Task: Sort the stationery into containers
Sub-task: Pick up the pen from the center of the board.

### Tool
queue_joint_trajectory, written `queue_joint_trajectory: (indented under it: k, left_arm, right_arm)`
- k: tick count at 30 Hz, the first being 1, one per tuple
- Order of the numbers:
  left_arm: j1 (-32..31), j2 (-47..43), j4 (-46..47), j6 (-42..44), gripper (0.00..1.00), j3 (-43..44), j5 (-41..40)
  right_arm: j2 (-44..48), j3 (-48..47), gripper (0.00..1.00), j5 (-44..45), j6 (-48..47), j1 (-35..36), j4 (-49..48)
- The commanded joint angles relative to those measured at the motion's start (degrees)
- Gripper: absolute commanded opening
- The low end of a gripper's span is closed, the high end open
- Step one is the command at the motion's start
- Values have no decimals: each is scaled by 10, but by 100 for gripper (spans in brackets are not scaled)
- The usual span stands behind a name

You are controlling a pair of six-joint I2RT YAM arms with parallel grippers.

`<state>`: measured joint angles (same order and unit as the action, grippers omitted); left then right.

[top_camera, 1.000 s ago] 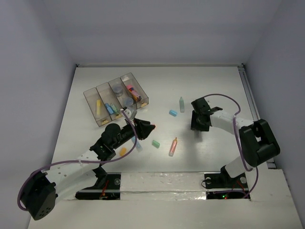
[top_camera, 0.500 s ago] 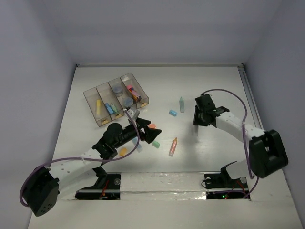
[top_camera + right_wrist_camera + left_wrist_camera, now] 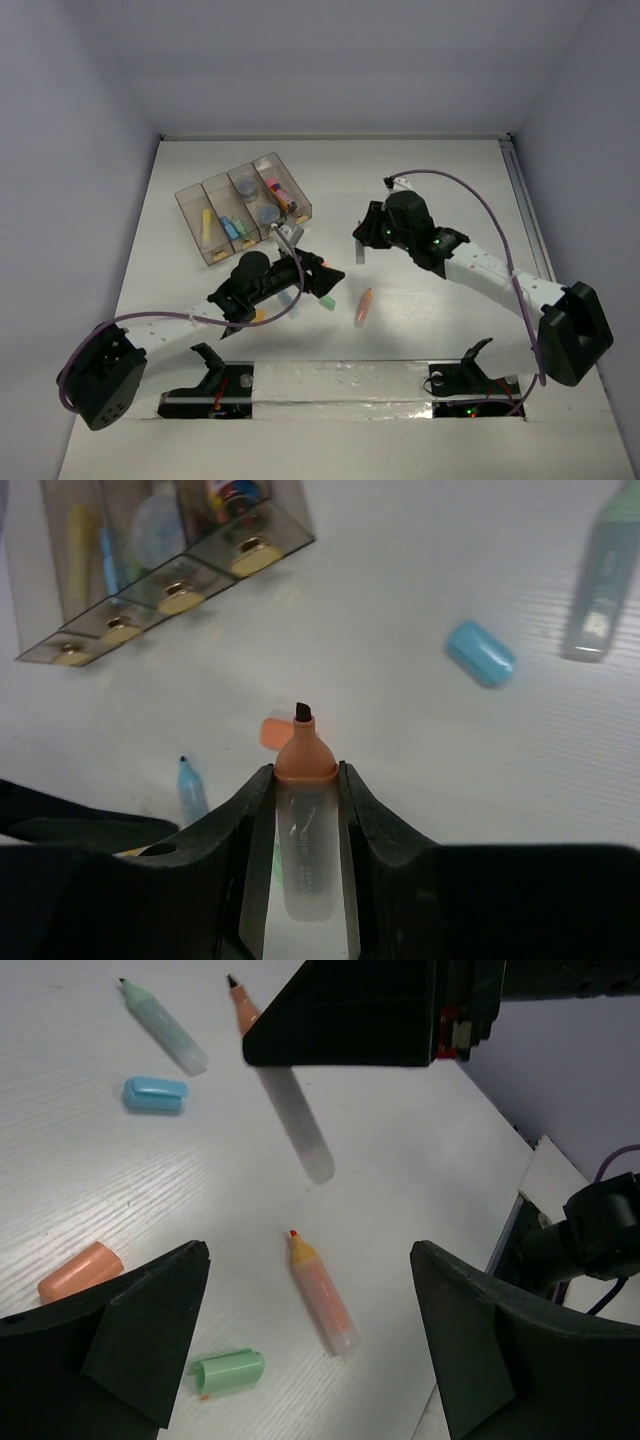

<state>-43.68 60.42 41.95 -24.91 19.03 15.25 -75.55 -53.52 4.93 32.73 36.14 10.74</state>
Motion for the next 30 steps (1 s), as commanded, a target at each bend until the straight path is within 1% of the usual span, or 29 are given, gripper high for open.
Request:
queue_joint_trajectory:
  k: [1, 2, 8, 12, 15, 16, 19, 21, 24, 27, 28, 29, 30]
  left_arm:
    - [-2, 13, 32, -1, 79, 38, 8]
    - [-2, 20, 31, -1, 79, 39, 6]
    - [-2, 36, 11, 6, 77, 47, -42]
    - [-2, 52, 5, 7, 73, 53, -50]
    - [-2, 61, 1, 7, 67, 58, -56]
    - [-2, 62, 1, 7, 63, 58, -62]
    - [-2, 61, 5, 7, 54, 56, -66]
    - [-2, 64, 7, 6, 51, 56, -67]
    - [-2, 66, 8, 6, 43, 56, -69]
    - [-2, 68, 8, 8, 21, 55, -71]
    - [-2, 68, 8, 10, 10, 56, -70]
    - [-2, 68, 6, 11, 4, 56, -69]
    - [-2, 67, 4, 13, 0, 56, -71]
  right_arm:
    - [-19, -34, 11, -23, 29, 40, -99]
    - [-30, -35, 11, -23, 33, 47, -123]
    - [-57, -41, 11, -33, 45, 83, -156]
    - [-65, -40, 11, -33, 49, 97, -167]
    - [-65, -39, 11, -34, 50, 108, -172]
    - [-66, -39, 11, -37, 51, 108, -173]
    - [-65, -35, 11, -40, 54, 114, -178]
    - [-66, -33, 11, -43, 56, 119, -180]
    - [-69, -33, 11, -43, 57, 125, -179]
    - [-70, -29, 11, -41, 59, 130, -178]
    - [-69, -28, 11, -39, 59, 130, -178]
    - [-68, -26, 11, -37, 60, 130, -179]
    - [-65, -24, 11, -36, 60, 130, -177]
